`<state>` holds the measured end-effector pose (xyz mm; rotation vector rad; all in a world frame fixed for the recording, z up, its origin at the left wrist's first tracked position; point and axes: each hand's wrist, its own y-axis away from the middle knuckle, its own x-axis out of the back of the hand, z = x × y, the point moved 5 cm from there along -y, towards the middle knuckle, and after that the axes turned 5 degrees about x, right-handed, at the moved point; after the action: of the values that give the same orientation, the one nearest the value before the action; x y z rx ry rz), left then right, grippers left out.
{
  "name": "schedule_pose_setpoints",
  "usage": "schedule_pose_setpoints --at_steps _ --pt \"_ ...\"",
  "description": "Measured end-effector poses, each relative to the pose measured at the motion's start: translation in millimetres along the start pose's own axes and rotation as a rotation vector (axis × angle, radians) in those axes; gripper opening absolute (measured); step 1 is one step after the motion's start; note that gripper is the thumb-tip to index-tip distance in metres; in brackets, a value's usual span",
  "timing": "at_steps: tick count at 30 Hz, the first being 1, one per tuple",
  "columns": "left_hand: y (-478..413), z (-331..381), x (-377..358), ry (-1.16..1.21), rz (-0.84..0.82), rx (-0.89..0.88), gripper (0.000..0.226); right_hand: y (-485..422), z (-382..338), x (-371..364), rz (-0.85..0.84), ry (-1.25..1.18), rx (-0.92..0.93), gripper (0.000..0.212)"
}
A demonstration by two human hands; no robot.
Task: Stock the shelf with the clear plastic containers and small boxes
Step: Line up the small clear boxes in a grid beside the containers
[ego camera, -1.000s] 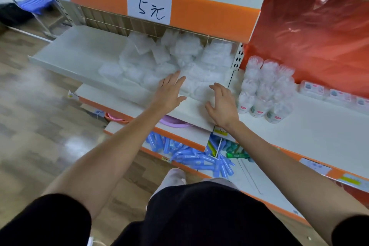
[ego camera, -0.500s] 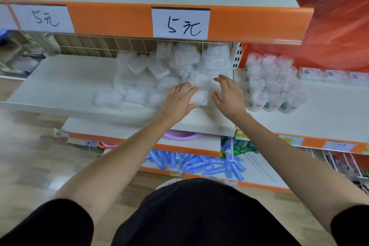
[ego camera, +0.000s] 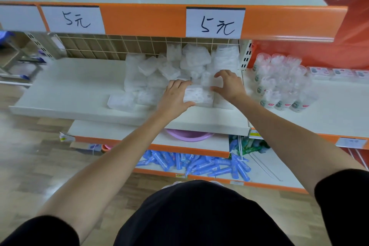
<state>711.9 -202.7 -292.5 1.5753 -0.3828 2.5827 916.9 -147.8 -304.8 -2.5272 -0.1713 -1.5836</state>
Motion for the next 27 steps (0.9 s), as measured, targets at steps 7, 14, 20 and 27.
schedule_pose_setpoints --at_steps 7,14,20,27 --pt "5 -17 11 0.066 -0.026 0.112 0.072 13 -5 2 0.057 -0.055 -0.038 0.049" --pt "-2 -11 14 0.082 -0.033 0.117 0.072 44 5 29 0.147 -0.149 0.026 0.052" --pt "-7 19 2 0.099 -0.06 0.08 0.068 71 23 62 0.241 -0.156 0.067 0.052" --pt "-11 86 -18 0.115 -0.087 0.023 0.067 115 73 94 0.323 -0.153 0.024 0.053"
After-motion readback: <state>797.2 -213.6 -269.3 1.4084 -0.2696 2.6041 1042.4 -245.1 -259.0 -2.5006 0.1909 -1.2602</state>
